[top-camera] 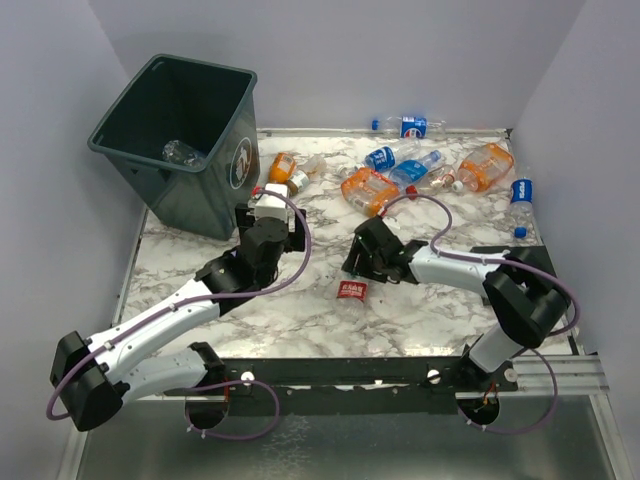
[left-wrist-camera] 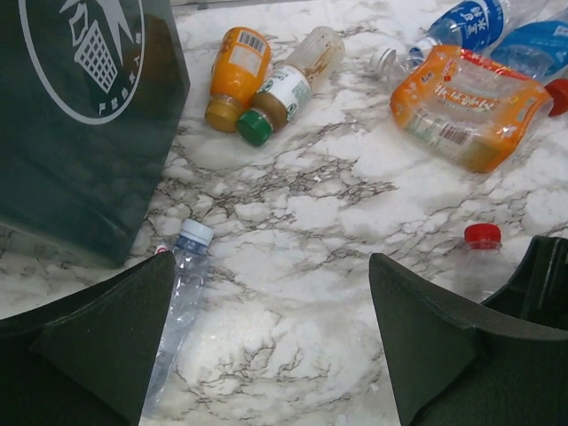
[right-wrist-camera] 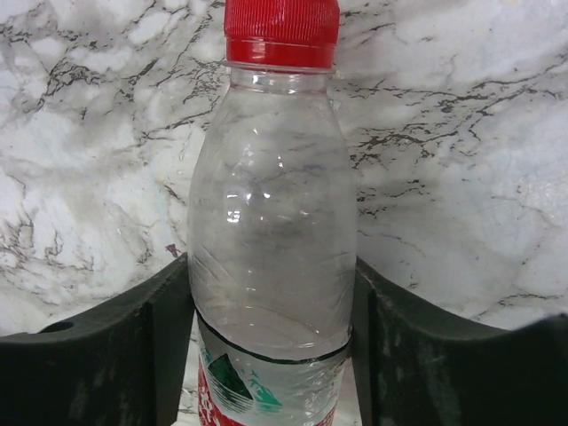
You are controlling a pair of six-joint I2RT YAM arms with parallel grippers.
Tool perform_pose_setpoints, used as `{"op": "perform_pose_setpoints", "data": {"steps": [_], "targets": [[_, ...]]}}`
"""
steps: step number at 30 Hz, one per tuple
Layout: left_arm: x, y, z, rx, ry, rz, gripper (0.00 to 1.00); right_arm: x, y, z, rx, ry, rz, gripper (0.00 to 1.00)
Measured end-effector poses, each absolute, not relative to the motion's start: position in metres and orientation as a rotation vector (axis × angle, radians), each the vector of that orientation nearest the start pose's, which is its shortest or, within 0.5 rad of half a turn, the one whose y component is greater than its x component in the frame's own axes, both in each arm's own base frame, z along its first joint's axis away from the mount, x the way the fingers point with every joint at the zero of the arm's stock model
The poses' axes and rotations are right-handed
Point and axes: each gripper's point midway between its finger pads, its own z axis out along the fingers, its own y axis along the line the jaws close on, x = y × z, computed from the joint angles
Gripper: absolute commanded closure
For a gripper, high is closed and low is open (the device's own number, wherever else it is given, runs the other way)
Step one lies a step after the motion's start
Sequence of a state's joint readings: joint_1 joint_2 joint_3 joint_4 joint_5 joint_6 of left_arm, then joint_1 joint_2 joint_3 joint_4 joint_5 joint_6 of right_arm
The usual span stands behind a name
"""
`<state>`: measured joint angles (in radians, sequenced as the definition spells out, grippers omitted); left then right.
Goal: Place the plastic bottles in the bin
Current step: Pick up the plastic bottle at the center of the board.
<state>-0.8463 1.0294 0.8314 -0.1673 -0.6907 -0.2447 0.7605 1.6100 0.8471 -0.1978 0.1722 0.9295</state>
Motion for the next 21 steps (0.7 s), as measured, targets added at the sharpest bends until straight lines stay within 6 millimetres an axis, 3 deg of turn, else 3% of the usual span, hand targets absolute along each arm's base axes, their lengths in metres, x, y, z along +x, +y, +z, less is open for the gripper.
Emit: {"op": "perform_pose_setpoints", "data": {"steps": [4,11,13,17,21], "targets": [[0.288,-0.168,0.221,0.118,1.858,-0.076,0.09,0.268,0.260,0.030,0.265,2.542,0.482,0.49],[0.287,-0.176,0.224,0.126,1.840,-0.134,0.06,0.254,0.246,0.045,0.123,2.486,0.503,0.50],[0.286,-0.182,0.226,0.141,1.833,-0.176,0.05,0.251,0.248,0.067,0.018,2.403,0.576,0.50],[0.281,-0.193,0.235,0.155,1.795,-0.283,0.01,0.239,0.263,0.134,-0.222,2.126,0.793,0.50],[0.275,-0.207,0.267,0.126,1.705,-0.450,0.01,0.220,0.269,0.193,-0.396,1.862,0.932,0.50]]}}
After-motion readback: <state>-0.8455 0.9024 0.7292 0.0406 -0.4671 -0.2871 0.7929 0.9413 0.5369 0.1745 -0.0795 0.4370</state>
